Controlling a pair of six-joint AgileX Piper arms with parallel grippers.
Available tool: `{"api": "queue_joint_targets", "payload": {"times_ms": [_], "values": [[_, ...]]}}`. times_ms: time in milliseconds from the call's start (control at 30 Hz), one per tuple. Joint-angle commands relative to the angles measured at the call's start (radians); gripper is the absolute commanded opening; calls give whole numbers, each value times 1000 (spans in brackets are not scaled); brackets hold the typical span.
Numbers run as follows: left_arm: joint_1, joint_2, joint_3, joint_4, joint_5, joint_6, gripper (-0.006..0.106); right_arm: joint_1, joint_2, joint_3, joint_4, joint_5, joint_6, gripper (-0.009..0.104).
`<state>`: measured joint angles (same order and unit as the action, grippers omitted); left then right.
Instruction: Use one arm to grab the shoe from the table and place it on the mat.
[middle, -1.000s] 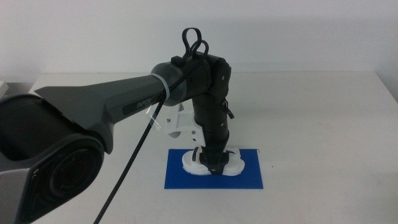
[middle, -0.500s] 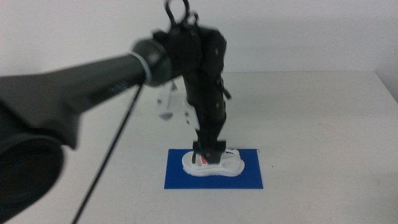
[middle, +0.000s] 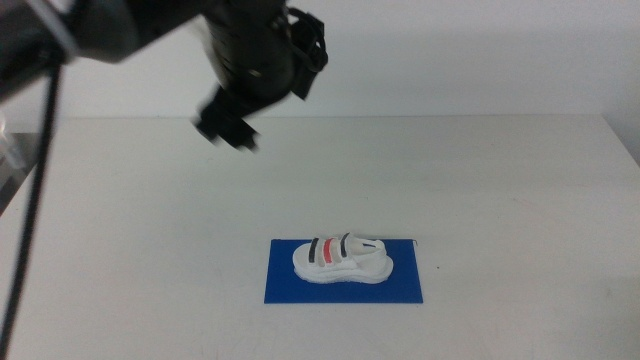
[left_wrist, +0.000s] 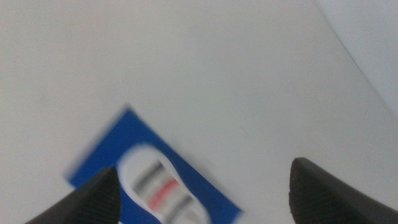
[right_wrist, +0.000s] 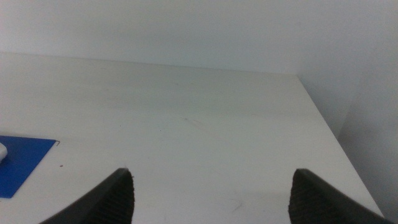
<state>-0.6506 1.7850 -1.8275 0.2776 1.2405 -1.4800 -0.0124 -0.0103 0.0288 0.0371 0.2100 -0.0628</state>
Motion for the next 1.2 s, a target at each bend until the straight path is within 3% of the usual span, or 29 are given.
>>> {"api": "queue_joint_targets", "payload": {"times_ms": [0, 100, 267, 400, 500, 767, 1167], "values": [[-3, -79, -24, 88, 68, 207, 93, 1, -26, 5, -9, -76, -8, 64], [-3, -99, -24, 175, 68, 535, 93, 1, -26, 5, -9, -76, -8, 64], [-3, -120, -24, 228, 68, 1088, 93, 1, -26, 5, -9, -76, -8, 64], [-3, -125, -24, 269, 59, 1392, 93, 1, -26, 5, -9, -76, -8, 64], [12, -169, 5, 243, -34, 1388, 93, 1, -26, 5, -9, -76, -8, 64], [187, -485, 318, -2, -407, 1396, 93, 1, -26, 5, -9, -76, -8, 64], [538, -1048, 997, -129, -789, 1393, 93, 1, -26, 5, -9, -76, -8, 64]]}}
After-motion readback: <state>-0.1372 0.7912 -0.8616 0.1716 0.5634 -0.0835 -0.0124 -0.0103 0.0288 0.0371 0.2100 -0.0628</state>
